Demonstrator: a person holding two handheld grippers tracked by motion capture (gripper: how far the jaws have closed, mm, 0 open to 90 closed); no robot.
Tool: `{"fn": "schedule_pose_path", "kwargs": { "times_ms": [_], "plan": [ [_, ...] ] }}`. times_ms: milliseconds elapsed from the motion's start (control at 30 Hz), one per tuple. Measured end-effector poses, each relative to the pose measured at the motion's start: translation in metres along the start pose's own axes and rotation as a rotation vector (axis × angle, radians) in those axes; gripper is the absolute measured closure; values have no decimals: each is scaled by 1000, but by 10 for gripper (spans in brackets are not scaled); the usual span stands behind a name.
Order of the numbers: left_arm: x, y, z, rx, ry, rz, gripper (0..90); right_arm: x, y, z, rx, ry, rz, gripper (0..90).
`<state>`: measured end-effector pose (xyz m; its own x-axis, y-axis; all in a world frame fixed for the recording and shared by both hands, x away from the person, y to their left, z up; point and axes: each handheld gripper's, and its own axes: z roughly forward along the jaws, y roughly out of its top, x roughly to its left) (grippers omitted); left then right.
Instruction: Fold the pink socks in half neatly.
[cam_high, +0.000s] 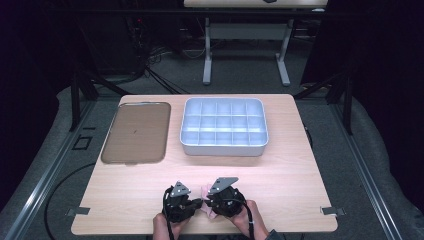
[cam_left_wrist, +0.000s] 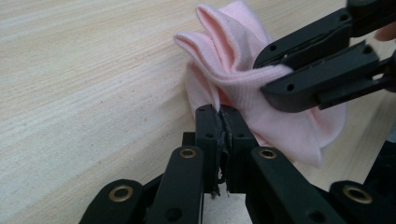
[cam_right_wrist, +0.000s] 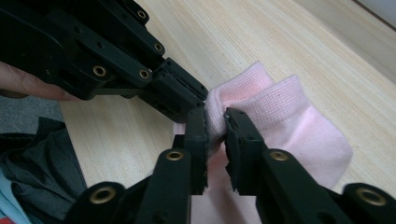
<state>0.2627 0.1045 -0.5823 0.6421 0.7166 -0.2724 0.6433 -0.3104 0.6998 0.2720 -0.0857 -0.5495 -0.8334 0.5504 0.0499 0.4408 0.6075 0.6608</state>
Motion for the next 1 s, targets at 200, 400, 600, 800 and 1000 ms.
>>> {"fn": "schedule_pose_path", "kwargs": {
  "times_ms": [200, 400, 600, 800, 1000],
  "plan": [
    [4, -1, -10, -27, -5, -37, 767, -1, -2, -8, -26, 19, 4, 555],
    [7, -2, -14, -23, -2, -37, 730, -8, -9, -29, -88, 17, 8, 519],
    [6, -3, -8, 1, -13, -20, 774, -7, -11, -25, -57, 6, 32, 569],
    [7, -6, -4, 3, -25, -19, 850, 2, -4, -1, 23, 14, 9, 591],
    [8, -6, -4, 0, -29, -15, 868, 3, -4, 7, 89, -17, -12, 726]
  ]
}}
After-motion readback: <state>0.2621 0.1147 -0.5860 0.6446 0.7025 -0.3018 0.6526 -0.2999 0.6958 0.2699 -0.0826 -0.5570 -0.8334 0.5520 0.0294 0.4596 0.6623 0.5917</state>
